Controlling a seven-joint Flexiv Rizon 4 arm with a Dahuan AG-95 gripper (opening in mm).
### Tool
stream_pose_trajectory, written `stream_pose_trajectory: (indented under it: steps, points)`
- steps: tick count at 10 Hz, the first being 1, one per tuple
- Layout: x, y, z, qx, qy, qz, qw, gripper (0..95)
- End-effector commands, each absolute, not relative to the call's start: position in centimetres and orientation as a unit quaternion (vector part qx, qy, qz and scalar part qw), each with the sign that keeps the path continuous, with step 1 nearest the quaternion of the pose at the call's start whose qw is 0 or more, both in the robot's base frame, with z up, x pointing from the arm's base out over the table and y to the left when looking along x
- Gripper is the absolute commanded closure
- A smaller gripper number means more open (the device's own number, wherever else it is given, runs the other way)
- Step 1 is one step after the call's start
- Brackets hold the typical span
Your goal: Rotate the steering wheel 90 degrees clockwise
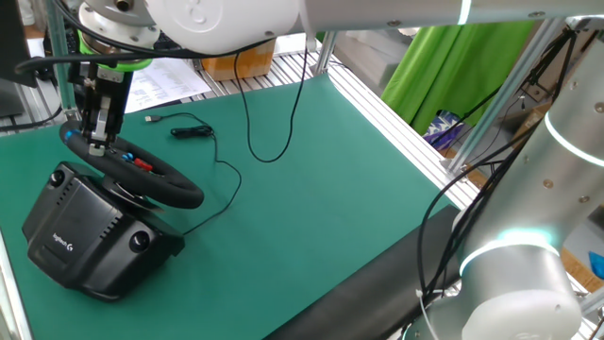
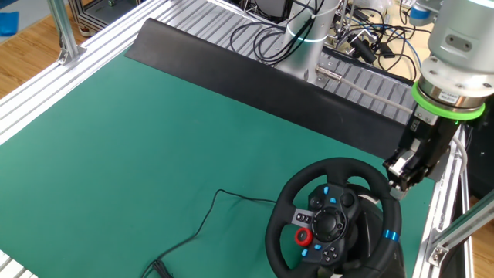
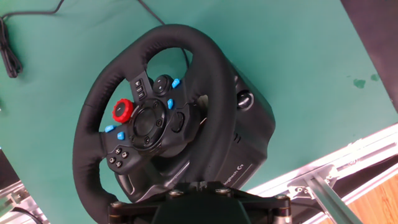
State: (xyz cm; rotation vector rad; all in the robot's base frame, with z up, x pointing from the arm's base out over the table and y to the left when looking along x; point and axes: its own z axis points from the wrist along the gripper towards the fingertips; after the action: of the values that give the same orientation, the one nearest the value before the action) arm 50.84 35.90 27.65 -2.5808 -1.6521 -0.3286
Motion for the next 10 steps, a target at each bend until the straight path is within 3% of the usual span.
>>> stream_pose_trajectory:
  steps: [1, 3, 10]
  points:
    - [51.89, 32.40, 27.32, -0.757, -0.643, -0.104, 0.060, 19.0]
    - [51.95, 32.20, 27.56, -0.754, -0.644, -0.111, 0.069, 19.0]
    - [51.45, 32.22, 26.78, -0.731, -0.673, -0.101, 0.052, 19.0]
